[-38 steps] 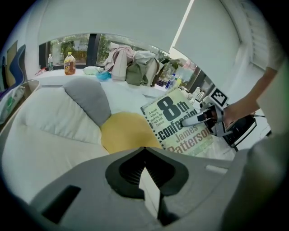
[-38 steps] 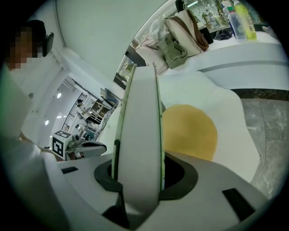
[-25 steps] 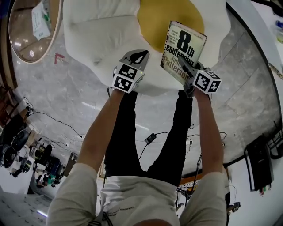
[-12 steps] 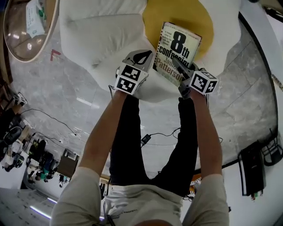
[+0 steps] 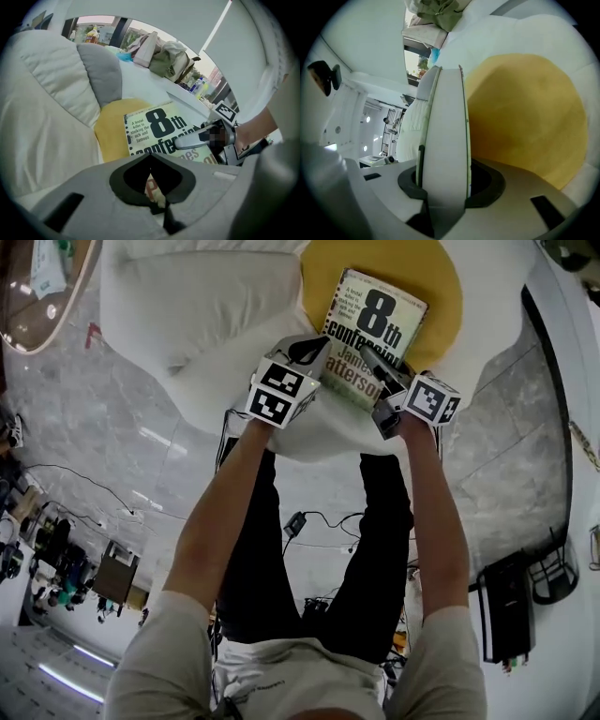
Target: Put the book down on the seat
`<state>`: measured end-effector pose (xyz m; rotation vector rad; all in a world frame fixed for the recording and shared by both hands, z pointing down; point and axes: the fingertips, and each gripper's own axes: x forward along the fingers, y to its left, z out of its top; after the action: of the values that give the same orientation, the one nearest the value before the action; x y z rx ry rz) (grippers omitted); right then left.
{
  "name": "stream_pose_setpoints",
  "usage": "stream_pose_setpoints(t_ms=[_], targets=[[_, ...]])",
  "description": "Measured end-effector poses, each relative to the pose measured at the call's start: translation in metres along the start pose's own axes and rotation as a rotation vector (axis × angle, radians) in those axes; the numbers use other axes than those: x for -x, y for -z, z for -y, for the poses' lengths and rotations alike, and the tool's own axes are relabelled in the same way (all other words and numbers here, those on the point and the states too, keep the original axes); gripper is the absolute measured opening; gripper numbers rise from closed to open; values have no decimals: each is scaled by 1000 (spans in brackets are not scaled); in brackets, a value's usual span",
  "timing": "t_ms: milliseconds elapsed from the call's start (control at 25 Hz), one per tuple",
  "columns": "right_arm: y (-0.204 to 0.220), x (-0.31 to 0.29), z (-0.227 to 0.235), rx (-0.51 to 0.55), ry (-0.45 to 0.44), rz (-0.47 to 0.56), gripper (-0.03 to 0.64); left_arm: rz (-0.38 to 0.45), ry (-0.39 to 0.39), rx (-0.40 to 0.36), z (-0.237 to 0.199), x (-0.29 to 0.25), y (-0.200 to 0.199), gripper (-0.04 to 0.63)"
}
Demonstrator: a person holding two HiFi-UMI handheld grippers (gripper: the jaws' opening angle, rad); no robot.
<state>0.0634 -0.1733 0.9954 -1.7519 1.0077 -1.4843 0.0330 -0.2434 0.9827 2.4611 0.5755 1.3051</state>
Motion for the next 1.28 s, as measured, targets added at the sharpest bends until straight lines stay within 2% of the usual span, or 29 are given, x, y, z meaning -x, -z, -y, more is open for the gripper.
stream_pose_setpoints(t_ms=[120, 320, 520, 840, 1000, 1280], targets=[[2, -1, 6, -25, -30, 2, 156, -11, -29, 35, -1, -15, 11, 8], [1, 17, 24, -53, -52, 12, 158, -44, -71, 18, 21, -45, 20, 9], [-5, 39, 36, -42, -41, 37, 161, -22, -84, 53, 34, -56, 15, 9], [-1, 61, 46, -47, -60, -8, 169, -8, -106, 85, 30, -57, 19, 9], [2, 67, 47, -53, -24, -4, 169, -11, -116, 119, 31, -55, 21, 9], [-2, 72, 40, -45, 86, -44, 175, -54, -115, 93, 26, -20, 17, 8]])
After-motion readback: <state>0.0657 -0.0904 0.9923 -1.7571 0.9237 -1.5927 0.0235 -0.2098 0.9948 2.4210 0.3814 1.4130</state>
